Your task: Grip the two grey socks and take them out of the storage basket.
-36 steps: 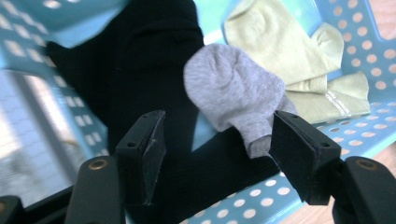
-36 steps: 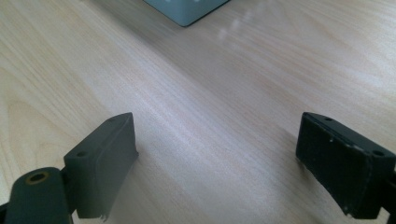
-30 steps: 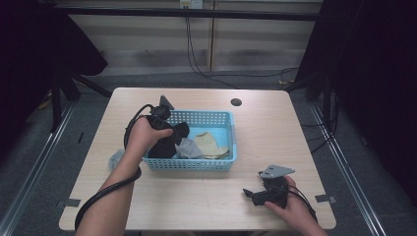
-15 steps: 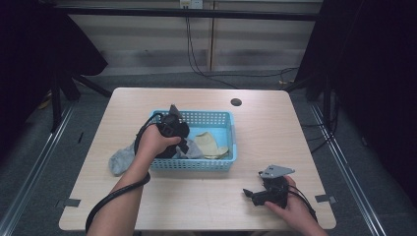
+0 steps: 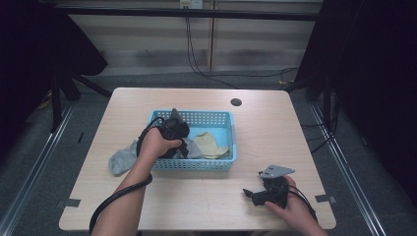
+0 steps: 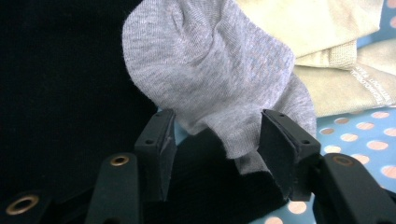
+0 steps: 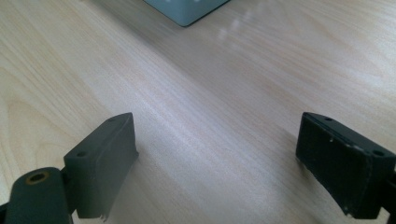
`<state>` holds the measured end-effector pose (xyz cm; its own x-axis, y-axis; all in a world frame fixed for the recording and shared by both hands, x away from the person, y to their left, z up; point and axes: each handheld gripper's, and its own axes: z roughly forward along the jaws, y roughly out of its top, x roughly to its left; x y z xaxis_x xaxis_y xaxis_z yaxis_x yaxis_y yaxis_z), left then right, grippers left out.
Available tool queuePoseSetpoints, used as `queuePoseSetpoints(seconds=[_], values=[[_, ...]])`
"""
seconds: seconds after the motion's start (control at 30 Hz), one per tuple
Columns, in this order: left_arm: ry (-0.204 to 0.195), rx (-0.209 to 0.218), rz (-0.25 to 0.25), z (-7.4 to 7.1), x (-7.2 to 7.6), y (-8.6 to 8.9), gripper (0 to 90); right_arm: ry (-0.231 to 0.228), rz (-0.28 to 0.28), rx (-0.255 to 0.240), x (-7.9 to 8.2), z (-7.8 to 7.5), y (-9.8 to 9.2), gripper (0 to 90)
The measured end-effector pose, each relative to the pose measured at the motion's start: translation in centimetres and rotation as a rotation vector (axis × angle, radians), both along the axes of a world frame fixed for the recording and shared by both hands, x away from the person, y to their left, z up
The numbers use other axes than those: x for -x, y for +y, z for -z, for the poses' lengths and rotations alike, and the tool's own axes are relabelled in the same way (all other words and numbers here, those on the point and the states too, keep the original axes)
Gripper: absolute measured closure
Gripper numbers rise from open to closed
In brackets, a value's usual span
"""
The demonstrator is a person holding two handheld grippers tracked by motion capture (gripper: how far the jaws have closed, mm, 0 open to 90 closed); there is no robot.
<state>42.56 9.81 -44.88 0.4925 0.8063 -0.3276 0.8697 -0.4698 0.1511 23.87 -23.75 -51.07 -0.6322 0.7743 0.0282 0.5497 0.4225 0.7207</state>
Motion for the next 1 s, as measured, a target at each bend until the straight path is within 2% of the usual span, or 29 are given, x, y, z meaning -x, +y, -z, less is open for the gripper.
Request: queuePoseSetpoints(seconds=[0.13, 0.37, 0.43, 0.5, 0.53, 0.57, 0.67, 0.9, 1.0], values=[[0.023, 0.007, -0.009, 0.4, 0.0, -0.2, 50.4, 0.000, 0.000, 0.000, 0.0, 0.0, 0.0, 11.7], [0.035, 0.008, -0.013, 0.9, 0.0, -0.5, 55.0, 0.000, 0.000, 0.000, 0.0, 0.0, 0.0, 11.6], [0.039, 0.004, -0.024, 0.8, 0.0, -0.5, 59.8, 0.000, 0.000, 0.000, 0.0, 0.0, 0.0, 11.6], [0.044, 0.001, -0.021, 0.8, 0.0, -0.5, 70.9, 0.000, 0.000, 0.000, 0.0, 0.0, 0.0, 11.6], [0.045, 0.001, -0.016, 0.7, 0.0, -0.5, 70.9, 0.000, 0.000, 0.000, 0.0, 0.0, 0.0, 11.6], [0.047, -0.002, -0.016, 0.7, 0.0, -0.5, 75.4, 0.000, 0.000, 0.000, 0.0, 0.0, 0.0, 11.6], [0.035, -0.011, -0.013, 0.5, 0.0, -0.6, 81.2, 0.000, 0.000, 0.000, 0.0, 0.0, 0.0, 11.6], [0.024, -0.032, 0.005, -0.3, -0.1, -1.1, 83.9, 0.000, 0.000, 0.000, 0.0, 0.0, 0.0, 11.6], [0.019, -0.026, -0.005, -0.9, -0.2, -1.2, 83.8, 0.000, 0.000, 0.000, 0.0, 0.0, 0.0, 11.6]])
